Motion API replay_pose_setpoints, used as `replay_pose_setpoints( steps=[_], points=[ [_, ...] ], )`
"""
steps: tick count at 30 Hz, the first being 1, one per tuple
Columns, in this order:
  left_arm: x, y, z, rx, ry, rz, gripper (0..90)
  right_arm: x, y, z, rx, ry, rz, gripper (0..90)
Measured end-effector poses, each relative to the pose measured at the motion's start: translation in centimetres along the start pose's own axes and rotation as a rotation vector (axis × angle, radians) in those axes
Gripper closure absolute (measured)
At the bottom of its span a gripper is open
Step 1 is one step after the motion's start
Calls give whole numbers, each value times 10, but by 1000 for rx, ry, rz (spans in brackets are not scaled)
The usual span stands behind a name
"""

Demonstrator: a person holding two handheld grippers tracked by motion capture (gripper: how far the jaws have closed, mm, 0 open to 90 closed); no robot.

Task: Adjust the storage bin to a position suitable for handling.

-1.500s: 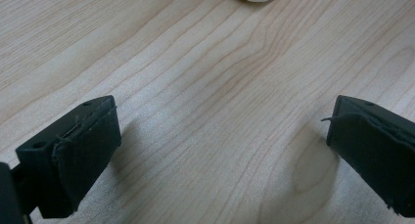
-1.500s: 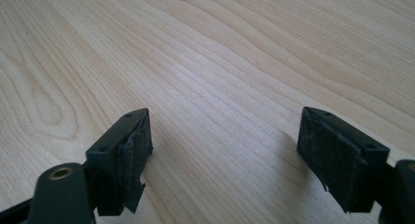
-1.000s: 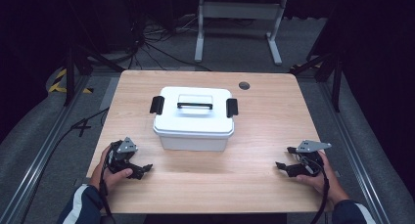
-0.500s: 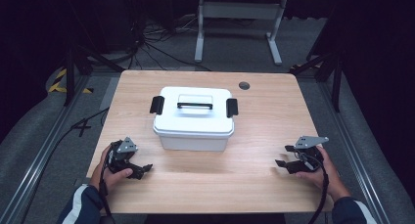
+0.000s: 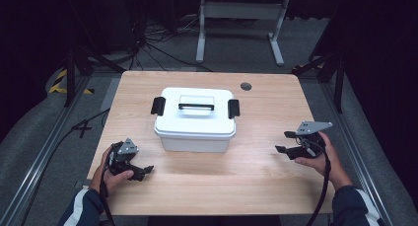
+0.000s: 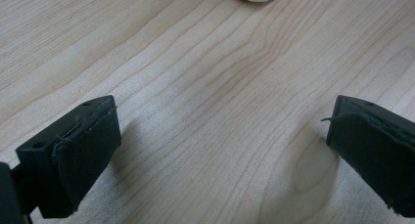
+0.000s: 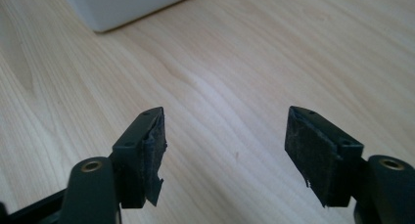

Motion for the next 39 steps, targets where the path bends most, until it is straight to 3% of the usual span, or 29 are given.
replay_pose_setpoints(
  steps=[7,22,27,30,39],
  points=[
    [0,0,0,1,2,-1,1,6,26,-6,32,5,-12,380],
    [1,-1,0,3,4,7,2,14,88,-7,106,-7,43,376],
    [1,-1,-1,6,6,6,3,15,110,-4,132,17,30,384],
    [1,-1,-1,6,7,5,4,14,122,-2,170,16,51,385],
    [1,-2,-1,15,12,3,3,10,147,4,220,37,52,383]
  ],
)
Point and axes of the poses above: each handheld gripper's, and its own axes: x roughly backward along the jaws, y roughly out of its top, z roughly to its left, the point moved 4 cm from there along -x, roughly forward along the jaws, and after that the axes turned 12 degrees about y, right-handed, at the moved point
